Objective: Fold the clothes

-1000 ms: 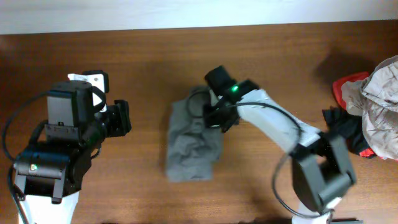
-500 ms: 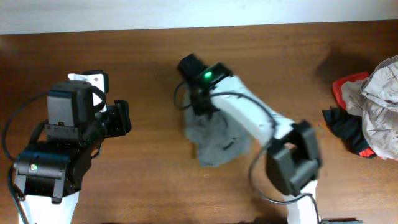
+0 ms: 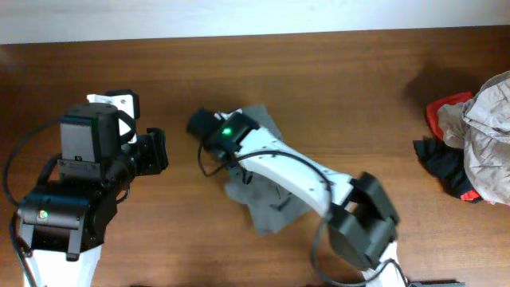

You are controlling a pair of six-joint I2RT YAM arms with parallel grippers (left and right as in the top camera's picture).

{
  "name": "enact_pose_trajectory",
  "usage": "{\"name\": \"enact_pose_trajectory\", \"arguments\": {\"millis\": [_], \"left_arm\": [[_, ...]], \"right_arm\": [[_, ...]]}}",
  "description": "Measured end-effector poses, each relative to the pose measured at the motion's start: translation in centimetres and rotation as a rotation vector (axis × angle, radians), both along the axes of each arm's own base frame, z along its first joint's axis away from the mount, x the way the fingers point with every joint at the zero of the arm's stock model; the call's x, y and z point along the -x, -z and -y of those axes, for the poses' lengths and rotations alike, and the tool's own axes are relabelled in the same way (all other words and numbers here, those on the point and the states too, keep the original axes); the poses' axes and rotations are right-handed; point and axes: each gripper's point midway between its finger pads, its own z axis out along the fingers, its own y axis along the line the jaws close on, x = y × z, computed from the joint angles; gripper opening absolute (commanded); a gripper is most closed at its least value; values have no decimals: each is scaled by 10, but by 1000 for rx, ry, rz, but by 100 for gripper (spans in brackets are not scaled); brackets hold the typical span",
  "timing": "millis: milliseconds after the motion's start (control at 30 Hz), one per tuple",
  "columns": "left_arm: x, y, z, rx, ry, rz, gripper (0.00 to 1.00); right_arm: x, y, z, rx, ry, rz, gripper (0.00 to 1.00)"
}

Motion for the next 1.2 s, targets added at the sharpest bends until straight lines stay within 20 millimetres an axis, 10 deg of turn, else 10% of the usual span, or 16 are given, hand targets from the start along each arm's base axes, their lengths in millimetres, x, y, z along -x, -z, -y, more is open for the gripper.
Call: {"name": "enact_pose_trajectory", "arguments": {"millis": [133, 300, 367, 433, 467, 567, 700, 767, 833, 867, 900, 1067, 1200], "left_arm": [[0, 0, 0, 0, 0, 3, 64], [0, 0, 0, 1, 0, 3, 64], [-1, 0, 0, 1, 0, 2, 64], [-1, 0, 0, 1, 1, 1, 64], [-1, 0, 0, 1, 0, 2, 64], [-1, 0, 0, 1, 0, 2, 64], [-1, 0, 0, 1, 0, 2, 69], [-1, 0, 0, -2, 2, 2, 74], [-3, 4, 1, -4, 2, -12, 73], [-8, 11, 2, -5, 5, -39, 57], [-15, 21, 6, 4, 18, -76, 35], [-86, 133, 89, 231, 358, -356, 24], [-87, 225, 159, 332, 709, -495, 21]], "right_arm": [[-17, -87, 63, -13, 105, 173, 4], [-41, -109, 173, 158, 325, 221, 4], [-49, -106, 166, 125, 326, 236, 4], [-60, -59, 125, 129, 266, 173, 4], [-61, -4, 98, 172, 218, 92, 4], [-42, 67, 57, 263, 112, 0, 46], [4, 44, 0, 215, -31, 13, 66], [3, -25, 8, 30, 19, 36, 66], [-21, -61, 64, -139, 187, -13, 51], [-36, -55, 97, -220, 271, -90, 18], [-40, -43, 119, -299, 313, -179, 8], [15, 39, 86, -637, 217, -548, 4], [42, 83, 82, -706, 259, -620, 4]]}}
